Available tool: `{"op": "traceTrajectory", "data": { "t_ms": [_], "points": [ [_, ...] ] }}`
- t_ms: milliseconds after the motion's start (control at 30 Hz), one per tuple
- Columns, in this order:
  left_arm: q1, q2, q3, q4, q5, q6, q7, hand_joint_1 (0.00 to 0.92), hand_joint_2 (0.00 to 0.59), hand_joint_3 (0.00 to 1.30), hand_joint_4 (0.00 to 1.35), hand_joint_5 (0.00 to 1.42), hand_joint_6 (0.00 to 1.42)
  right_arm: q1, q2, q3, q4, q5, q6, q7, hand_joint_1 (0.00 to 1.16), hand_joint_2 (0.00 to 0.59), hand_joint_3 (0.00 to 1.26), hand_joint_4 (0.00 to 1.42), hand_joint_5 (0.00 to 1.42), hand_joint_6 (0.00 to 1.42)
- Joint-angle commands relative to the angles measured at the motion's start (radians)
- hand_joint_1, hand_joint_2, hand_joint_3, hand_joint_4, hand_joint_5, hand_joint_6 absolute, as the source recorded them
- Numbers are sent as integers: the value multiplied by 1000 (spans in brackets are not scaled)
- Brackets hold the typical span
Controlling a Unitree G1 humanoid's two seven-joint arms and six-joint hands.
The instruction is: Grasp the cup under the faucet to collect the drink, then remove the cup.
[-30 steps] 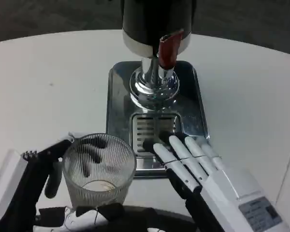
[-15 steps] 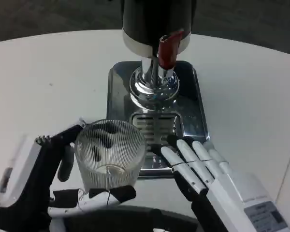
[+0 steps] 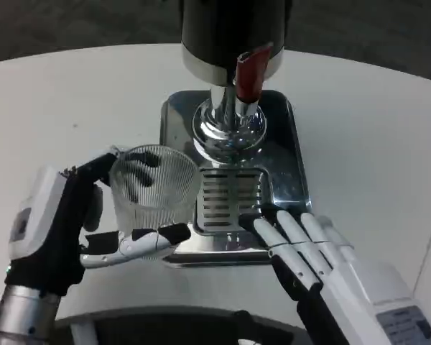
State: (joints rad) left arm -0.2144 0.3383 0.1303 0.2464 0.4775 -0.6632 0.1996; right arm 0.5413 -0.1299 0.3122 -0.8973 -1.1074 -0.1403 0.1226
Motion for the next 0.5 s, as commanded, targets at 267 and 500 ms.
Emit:
{"op": "traceTrajectory", "data": {
  "t_ms": [267, 500],
  "points": [
    [-316, 41, -137, 439, 131, -79, 250, 620, 5, 977, 1085, 1195, 1356, 41, 5, -32, -31, 21, -6, 3, 350, 458, 95, 32, 4, 58],
    [-471, 20, -244, 671, 165, -108, 366, 618, 1, 982, 1085, 1196, 1366, 42, 9, -40, -33, 25, -3, 8, 353, 458, 88, 32, 4, 61]
  ]
}}
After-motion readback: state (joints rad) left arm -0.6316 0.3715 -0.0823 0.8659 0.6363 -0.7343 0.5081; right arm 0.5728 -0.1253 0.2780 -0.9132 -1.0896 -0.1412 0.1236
